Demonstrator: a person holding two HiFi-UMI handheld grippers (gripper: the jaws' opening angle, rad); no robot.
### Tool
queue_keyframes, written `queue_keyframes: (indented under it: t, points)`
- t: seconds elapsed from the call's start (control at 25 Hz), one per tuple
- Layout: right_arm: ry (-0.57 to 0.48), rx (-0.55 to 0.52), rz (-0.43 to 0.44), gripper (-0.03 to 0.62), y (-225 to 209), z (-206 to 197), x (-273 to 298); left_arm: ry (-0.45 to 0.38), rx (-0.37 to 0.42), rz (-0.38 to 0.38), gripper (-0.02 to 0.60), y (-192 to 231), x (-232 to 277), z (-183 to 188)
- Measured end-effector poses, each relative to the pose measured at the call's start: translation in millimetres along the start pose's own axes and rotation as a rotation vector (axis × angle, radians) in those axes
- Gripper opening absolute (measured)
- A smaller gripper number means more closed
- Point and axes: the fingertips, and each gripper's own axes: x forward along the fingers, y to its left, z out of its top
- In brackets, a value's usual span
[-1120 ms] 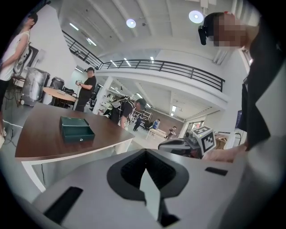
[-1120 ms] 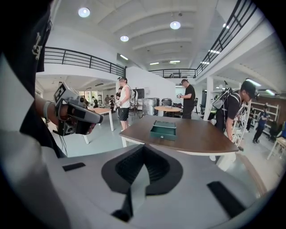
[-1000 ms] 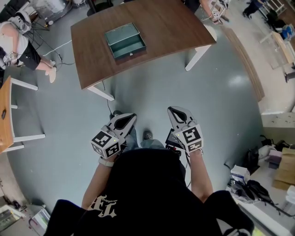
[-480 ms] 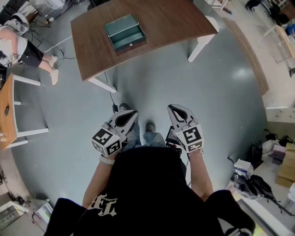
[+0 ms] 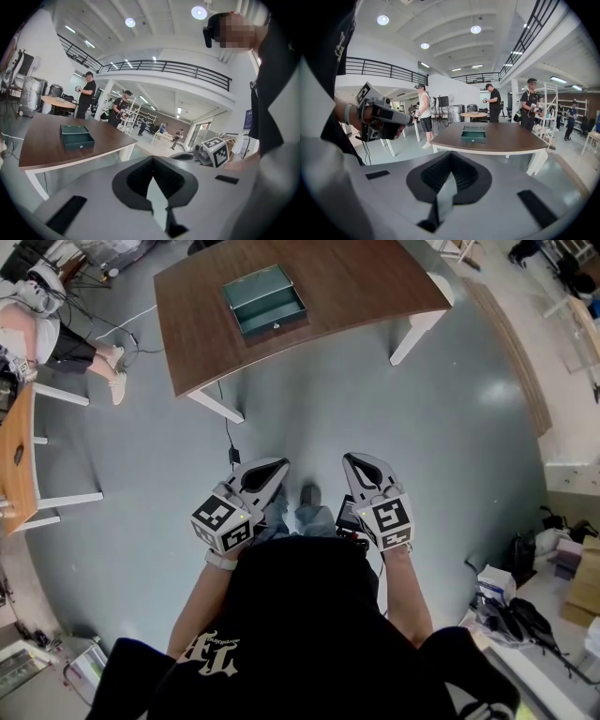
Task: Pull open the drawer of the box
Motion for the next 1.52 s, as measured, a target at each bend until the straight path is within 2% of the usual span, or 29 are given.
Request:
queue_keyframes:
  t: [0.48, 0.68, 0.96, 1.28, 1.52]
  points:
    - [0.022, 0.008, -0.013, -0.012, -3.8, 11.2, 19.8, -0.039, -0.02, 0.002, 0.006, 25.8, -15.6, 5.0]
    - [0.017, -0.019, 0.01, -0.012, 23.4, 33.4, 47.1, -0.058, -0.03, 0.018, 0.006, 50.3, -45.5, 10.4]
    - [0.022, -0.132, 0.059, -0.012, 81.5, 64.1, 88.2, -0.091, -0.032, 0.017, 0.006, 83.1, -81.3, 21.6]
    - [0.017, -0.131, 0.049, -0.012, 108.4, 81.7, 106.6, -0.114, -0.039, 0.035, 0.006, 110.3, -117.8, 25.8]
    - [0.025, -0.14, 0.059, -0.012, 118.8, 81.0, 112.8, -0.112, -0.045, 0.044, 0.006, 116.5, -124.5, 23.3]
